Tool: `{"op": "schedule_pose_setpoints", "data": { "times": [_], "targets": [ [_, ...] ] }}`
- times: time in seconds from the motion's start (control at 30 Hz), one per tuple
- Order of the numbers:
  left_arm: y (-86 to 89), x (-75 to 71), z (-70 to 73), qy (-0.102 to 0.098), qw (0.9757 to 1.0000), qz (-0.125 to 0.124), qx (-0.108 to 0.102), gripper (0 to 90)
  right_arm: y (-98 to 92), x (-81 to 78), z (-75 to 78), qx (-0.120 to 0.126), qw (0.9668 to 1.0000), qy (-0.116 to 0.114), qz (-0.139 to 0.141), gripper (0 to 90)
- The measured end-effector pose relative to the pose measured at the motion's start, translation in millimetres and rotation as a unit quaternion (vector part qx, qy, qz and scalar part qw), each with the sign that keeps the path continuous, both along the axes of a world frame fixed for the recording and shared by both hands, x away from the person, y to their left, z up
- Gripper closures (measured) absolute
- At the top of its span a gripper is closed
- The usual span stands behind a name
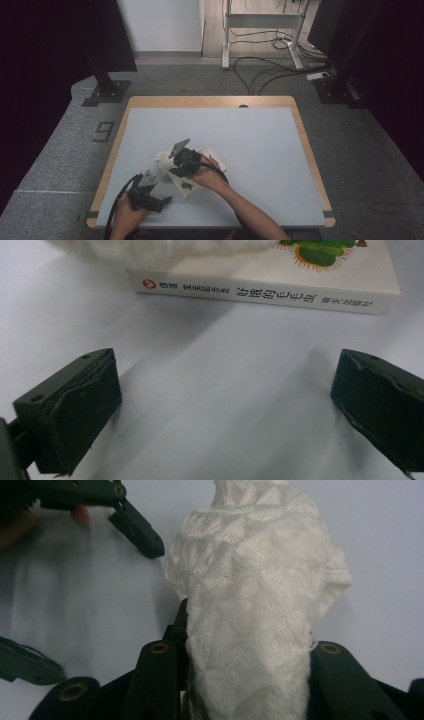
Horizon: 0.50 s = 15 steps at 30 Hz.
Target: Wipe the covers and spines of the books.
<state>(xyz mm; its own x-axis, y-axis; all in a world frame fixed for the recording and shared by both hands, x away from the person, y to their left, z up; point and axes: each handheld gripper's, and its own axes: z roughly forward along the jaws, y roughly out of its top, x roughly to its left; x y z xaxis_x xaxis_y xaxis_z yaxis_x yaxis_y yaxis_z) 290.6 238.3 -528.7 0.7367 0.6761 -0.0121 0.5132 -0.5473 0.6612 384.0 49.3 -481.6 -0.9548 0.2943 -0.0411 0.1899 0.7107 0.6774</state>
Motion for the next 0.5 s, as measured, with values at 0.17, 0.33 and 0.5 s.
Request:
{"op": "schedule_pose_setpoints", "data": {
  "times": [0.17,0.33,0.5],
  "targets": [
    [0.1,0.2,0.0,0.0,1.0,-0.001,0.001,0.0,-8.3,1.0,15.1,0.008,0.9999,-0.007,-0.005,62.5],
    [0.1,0.1,0.1,0.0,1.0,-0.001,0.001,0.0,-14.3,-0.6,26.8,0.012,0.9998,-0.008,-0.01,62.4],
    [0.1,0.1,0.1,0.0,1.0,-0.001,0.001,0.0,-19.5,-0.9,31.2,0.009,0.9999,-0.01,-0.01,62.3]
  ]
}}
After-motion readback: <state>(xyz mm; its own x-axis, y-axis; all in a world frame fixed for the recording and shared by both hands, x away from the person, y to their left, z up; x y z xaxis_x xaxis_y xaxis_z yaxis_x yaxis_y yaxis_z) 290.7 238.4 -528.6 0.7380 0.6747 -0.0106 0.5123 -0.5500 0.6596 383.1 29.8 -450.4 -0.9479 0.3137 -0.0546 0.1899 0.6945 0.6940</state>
